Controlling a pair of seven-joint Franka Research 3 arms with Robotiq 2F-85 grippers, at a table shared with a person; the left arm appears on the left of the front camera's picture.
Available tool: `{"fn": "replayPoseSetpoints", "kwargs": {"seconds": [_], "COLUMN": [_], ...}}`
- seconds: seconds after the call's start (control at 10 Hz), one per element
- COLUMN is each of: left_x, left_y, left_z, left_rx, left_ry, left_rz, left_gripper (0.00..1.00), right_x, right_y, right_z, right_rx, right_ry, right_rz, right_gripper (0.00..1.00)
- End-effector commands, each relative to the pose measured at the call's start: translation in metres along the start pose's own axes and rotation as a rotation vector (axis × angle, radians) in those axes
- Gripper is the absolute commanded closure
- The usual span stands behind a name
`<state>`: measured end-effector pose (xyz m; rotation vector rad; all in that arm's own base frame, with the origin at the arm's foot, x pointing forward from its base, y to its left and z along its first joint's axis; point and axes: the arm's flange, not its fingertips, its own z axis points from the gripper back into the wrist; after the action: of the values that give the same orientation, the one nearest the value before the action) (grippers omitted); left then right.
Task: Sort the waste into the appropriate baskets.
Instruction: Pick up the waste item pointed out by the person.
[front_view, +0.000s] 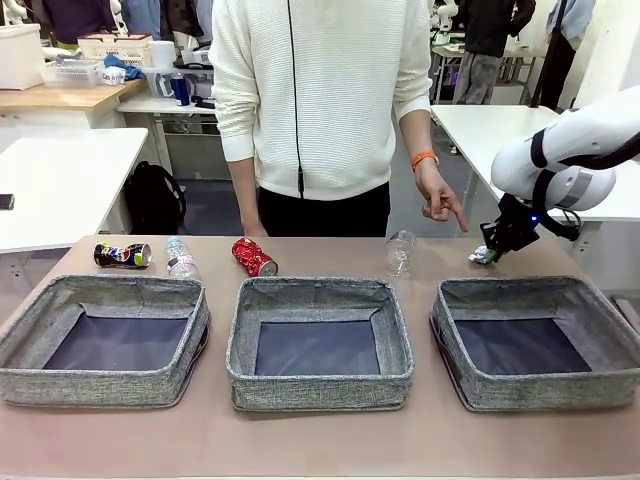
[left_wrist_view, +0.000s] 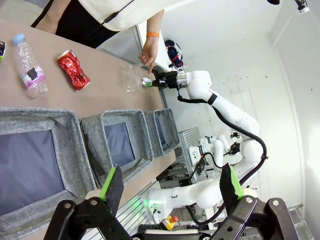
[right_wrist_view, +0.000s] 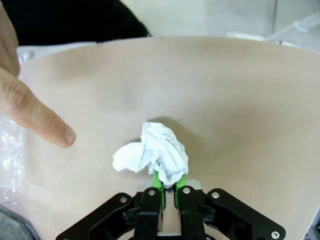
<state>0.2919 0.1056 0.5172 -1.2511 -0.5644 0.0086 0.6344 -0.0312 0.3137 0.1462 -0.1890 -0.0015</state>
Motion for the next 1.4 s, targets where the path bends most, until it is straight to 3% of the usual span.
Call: {"fn": "replayPoseSetpoints", "kwargs": {"seconds": [0.0,0.4,0.7,0.8,1.0,1.2,1.3], "left_x": [0.001,0.001,0.001,0.001,0.001,0.001,0.001], "left_y": [-0.002,-0.002,-0.002,-0.002,-0.002,-0.002,-0.002], "left_z": [-0.001,-0.001,-0.001,-0.001,-0.001,-0.001,-0.001], "left_rx": [-0.016,-0.016,-0.016,-0.016,-0.016,-0.016,-0.016], "left_ry": [-0.009,-0.009,-0.009,-0.009,-0.009,-0.009,-0.009], "left_rz": [-0.022,-0.022,-0.022,-0.022,-0.022,-0.022,-0.022], "left_gripper": [0.00,0.00,0.00,0.00,0.00,0.00,0.00], "right_x": [0.003,-0.004,-0.066,-0.106,-0.163,-0.189,-0.197], "right_y": [-0.001,-0.001,0.000,-0.004,0.012,0.055,0.074], "right_z": [0.002,0.011,0.115,0.180,0.264,0.289,0.289], "right_rx": [-0.024,0.000,-0.101,-0.107,0.113,0.171,0.135], "right_ry": [0.019,0.029,0.084,-0.001,-0.080,0.008,-0.002], "right_rz": [-0.005,-0.015,-0.192,-0.212,-0.225,-0.330,-0.298], "right_gripper": [1.00,1.00,1.00,1.00,1.00,1.00,1.00]}}
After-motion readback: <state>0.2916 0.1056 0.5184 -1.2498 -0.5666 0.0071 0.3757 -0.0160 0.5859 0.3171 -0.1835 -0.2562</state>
